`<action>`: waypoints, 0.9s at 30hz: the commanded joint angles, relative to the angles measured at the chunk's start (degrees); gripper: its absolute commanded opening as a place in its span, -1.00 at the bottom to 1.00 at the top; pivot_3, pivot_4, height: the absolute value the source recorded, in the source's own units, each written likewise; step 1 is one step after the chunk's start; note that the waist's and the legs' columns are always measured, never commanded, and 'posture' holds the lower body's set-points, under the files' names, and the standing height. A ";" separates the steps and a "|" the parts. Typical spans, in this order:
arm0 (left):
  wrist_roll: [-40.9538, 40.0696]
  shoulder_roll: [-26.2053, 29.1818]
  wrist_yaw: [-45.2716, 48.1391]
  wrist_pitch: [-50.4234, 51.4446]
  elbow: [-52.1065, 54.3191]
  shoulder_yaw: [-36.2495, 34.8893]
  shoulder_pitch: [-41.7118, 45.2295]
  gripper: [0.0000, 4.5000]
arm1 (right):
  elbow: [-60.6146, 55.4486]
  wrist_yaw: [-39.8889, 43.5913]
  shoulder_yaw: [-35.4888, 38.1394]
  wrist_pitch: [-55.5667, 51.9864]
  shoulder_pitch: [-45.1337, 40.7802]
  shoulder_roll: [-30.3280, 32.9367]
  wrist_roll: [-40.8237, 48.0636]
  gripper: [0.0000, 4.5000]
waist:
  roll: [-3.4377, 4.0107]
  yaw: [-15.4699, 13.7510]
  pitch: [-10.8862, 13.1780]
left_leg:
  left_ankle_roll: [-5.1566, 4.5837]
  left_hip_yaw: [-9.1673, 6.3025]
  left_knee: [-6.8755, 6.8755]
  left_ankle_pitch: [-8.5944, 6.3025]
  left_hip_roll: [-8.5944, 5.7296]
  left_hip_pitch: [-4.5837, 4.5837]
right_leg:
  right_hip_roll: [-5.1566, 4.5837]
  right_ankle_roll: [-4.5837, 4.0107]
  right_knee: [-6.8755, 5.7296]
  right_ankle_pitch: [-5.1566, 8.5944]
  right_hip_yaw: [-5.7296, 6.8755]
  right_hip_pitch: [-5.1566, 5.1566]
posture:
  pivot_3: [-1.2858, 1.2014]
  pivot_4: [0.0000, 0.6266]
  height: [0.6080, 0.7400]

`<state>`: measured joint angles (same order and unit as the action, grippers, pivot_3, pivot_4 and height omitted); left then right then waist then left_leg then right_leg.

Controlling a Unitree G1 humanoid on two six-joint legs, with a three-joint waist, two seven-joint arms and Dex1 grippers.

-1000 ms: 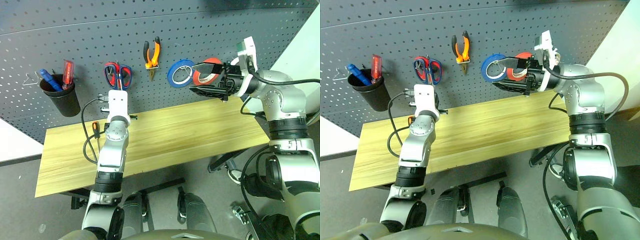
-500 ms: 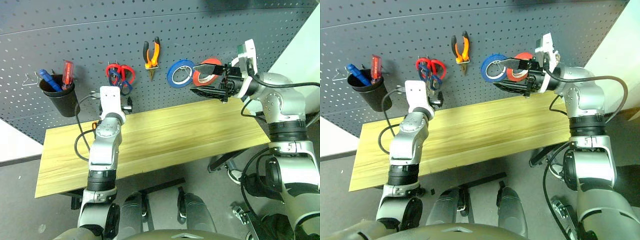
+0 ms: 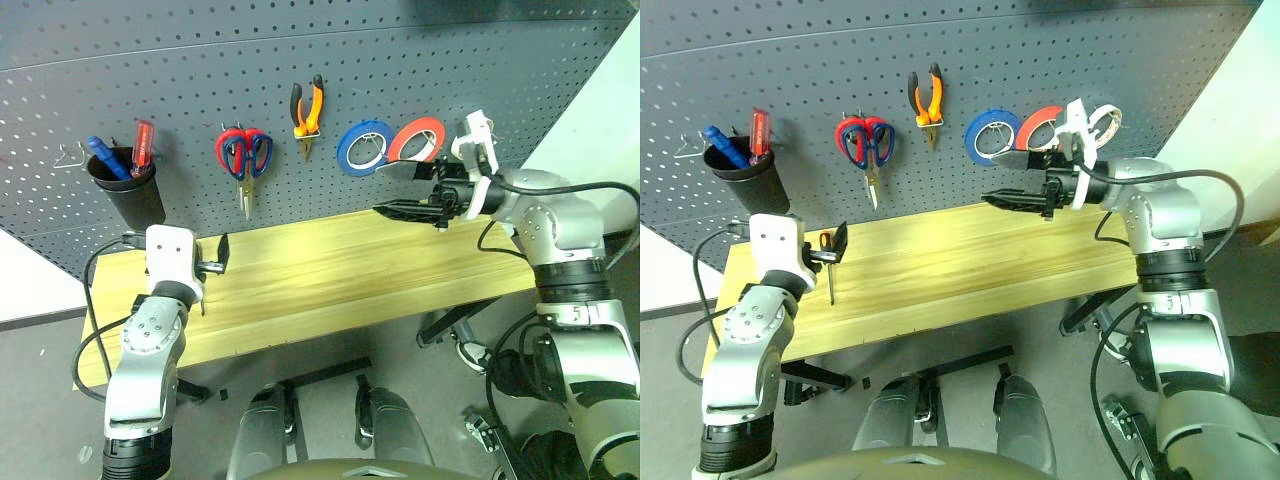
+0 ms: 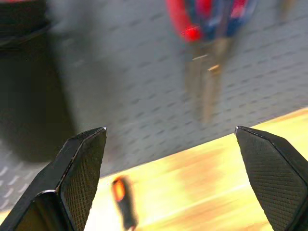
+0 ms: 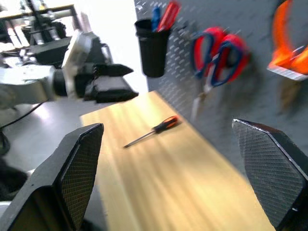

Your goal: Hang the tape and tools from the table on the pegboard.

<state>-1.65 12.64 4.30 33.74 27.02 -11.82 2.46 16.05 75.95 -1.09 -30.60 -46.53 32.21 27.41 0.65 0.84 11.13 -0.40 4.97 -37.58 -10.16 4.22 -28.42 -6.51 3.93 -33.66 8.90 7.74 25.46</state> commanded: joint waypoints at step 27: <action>-3.56 6.43 -12.87 12.86 -56.65 -11.88 39.50 0.99 | 15.43 -7.79 -5.04 3.80 -9.79 -10.21 -9.93 1.00 | -1.87 -3.27 4.95 | 1.13 -1.62 3.30 2.78 -1.40 1.76 | 1.97 -1.31 -4.45 7.29 -1.06 -2.61 | 0.11 0.12 1.00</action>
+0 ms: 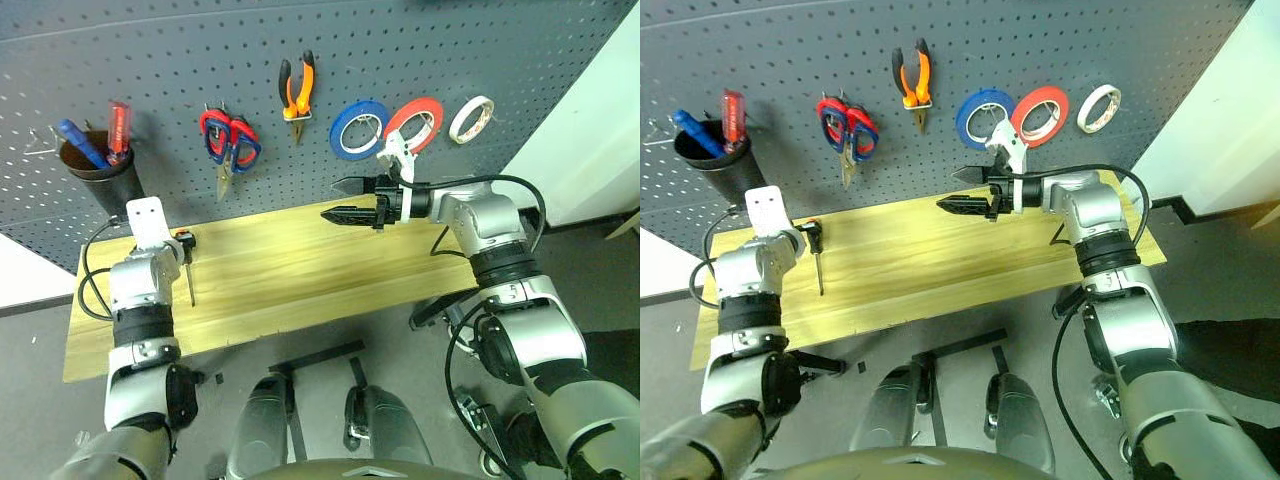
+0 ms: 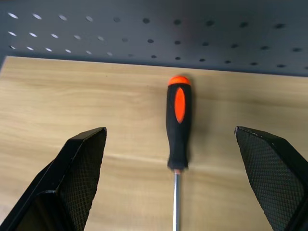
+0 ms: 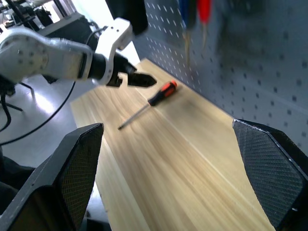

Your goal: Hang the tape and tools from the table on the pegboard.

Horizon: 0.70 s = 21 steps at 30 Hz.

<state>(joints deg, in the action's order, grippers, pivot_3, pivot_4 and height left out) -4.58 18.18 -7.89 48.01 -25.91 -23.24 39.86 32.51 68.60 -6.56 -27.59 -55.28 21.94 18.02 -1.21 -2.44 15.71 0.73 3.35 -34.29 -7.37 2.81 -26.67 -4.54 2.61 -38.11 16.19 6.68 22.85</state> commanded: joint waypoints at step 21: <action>-3.98 7.01 -0.66 -16.16 -39.05 -1.64 16.64 0.73 | -12.87 -3.01 1.38 -6.15 7.50 5.29 -0.43 1.00 | -0.07 0.33 6.82 | -0.03 1.00 0.04 -0.01 0.09 -0.58 | -0.14 0.09 -0.29 -0.02 -0.45 1.06 | 0.04 0.43 1.00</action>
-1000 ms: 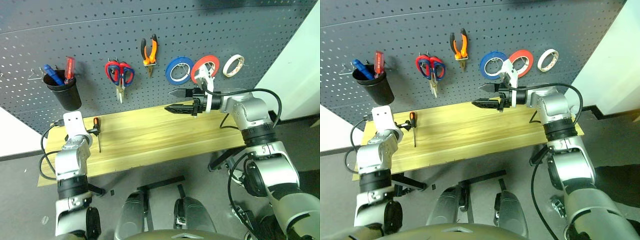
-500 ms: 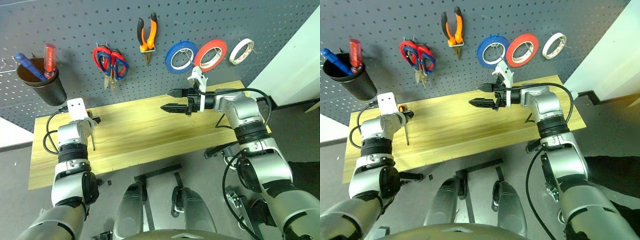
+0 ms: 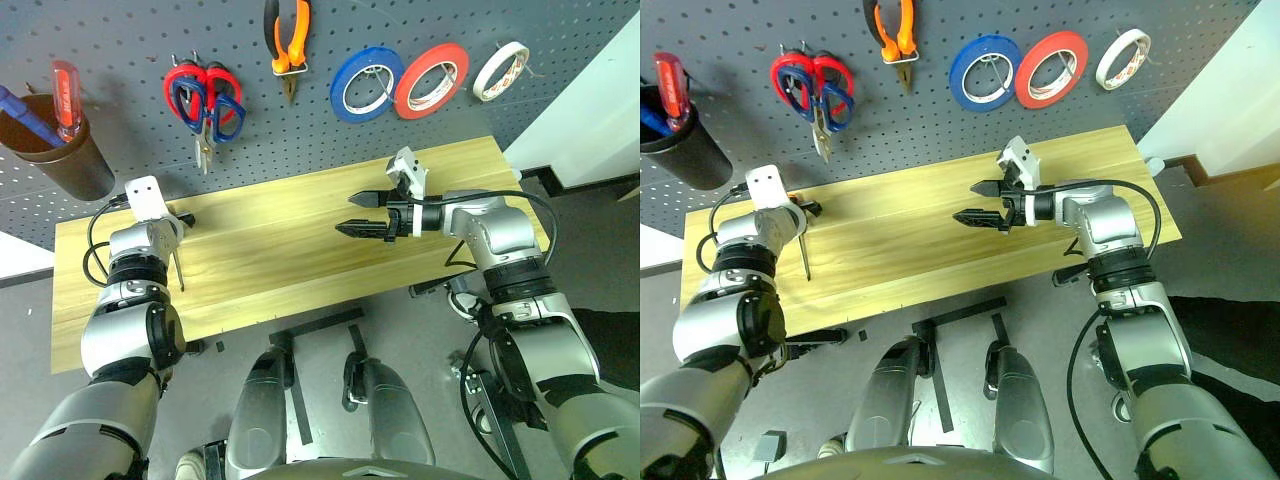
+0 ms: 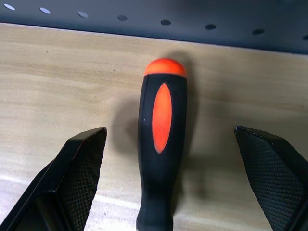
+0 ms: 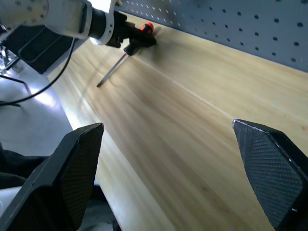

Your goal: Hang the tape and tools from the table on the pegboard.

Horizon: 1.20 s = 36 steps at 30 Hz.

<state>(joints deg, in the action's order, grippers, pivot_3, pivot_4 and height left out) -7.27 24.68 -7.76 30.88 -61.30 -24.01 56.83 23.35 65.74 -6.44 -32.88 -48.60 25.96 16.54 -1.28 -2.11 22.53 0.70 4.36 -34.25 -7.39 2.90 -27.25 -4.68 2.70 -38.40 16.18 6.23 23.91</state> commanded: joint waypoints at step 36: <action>-14.08 -2.40 2.28 49.87 90.30 2.83 -39.22 -0.59 | -2.82 13.13 4.81 3.35 -3.77 2.36 9.42 1.00 | -0.80 1.28 -2.83 | 0.41 0.32 0.13 0.14 -0.04 -0.25 | 0.03 0.35 0.28 -0.33 -0.58 0.43 | 0.10 -0.40 1.00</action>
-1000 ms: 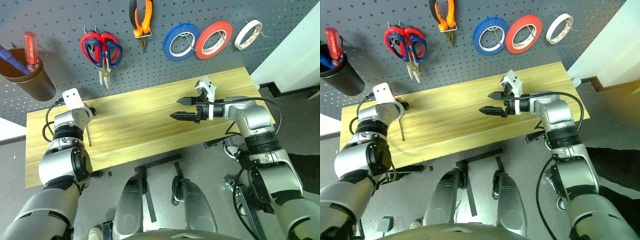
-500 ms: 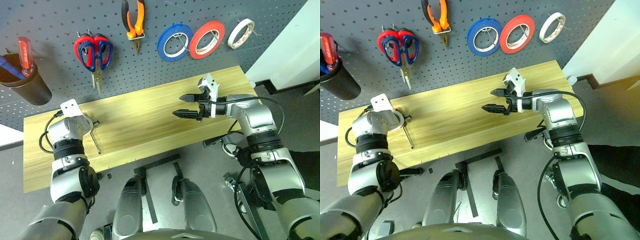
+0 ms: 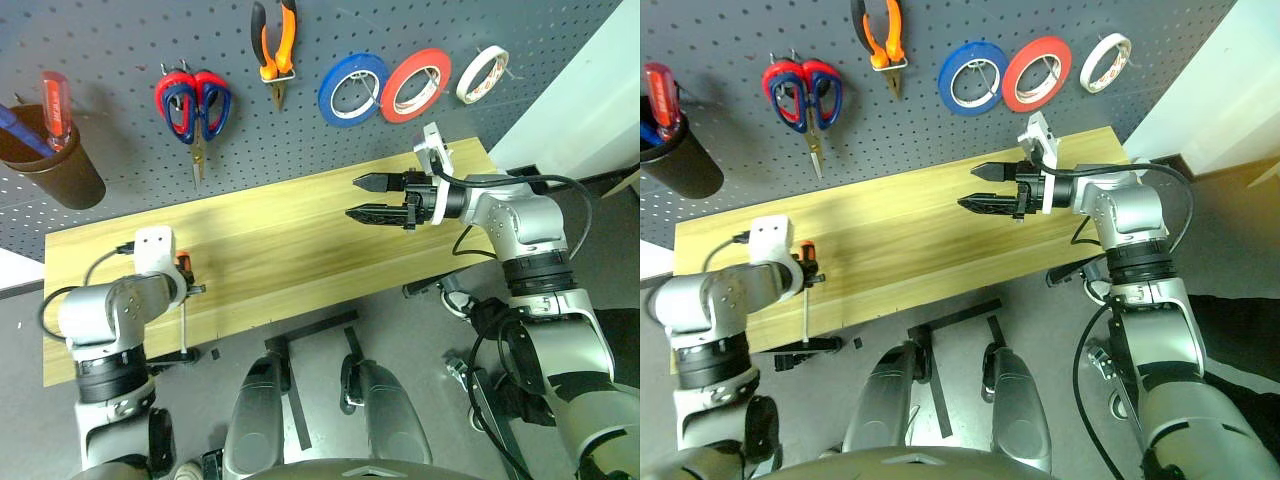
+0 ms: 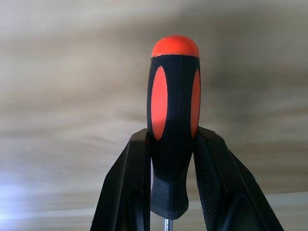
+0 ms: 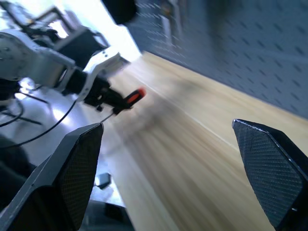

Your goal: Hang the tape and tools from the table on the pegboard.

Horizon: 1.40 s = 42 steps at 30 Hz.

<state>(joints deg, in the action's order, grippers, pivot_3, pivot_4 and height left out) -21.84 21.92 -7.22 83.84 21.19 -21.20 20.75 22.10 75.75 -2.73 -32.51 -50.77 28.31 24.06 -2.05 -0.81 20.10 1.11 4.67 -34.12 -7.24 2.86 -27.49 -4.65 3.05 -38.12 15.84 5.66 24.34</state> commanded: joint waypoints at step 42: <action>11.78 9.80 10.85 -51.40 3.46 -1.18 18.43 -0.59 | 13.67 9.56 3.72 15.13 -15.02 -9.15 1.79 1.00 | 0.09 -4.70 -8.50 | 0.01 0.53 -0.15 0.15 0.86 0.08 | 1.24 -0.68 0.26 -0.90 -0.04 0.04 | 0.21 -0.81 1.00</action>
<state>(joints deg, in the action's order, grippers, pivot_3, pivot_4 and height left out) -11.12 30.66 2.41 37.69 26.38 -21.27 37.96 36.63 85.73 -0.76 -18.19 -64.29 19.17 24.65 -1.96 -5.51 11.59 1.15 5.21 -34.27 -7.07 3.77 -27.41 -3.34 2.32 -37.86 14.91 5.62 24.40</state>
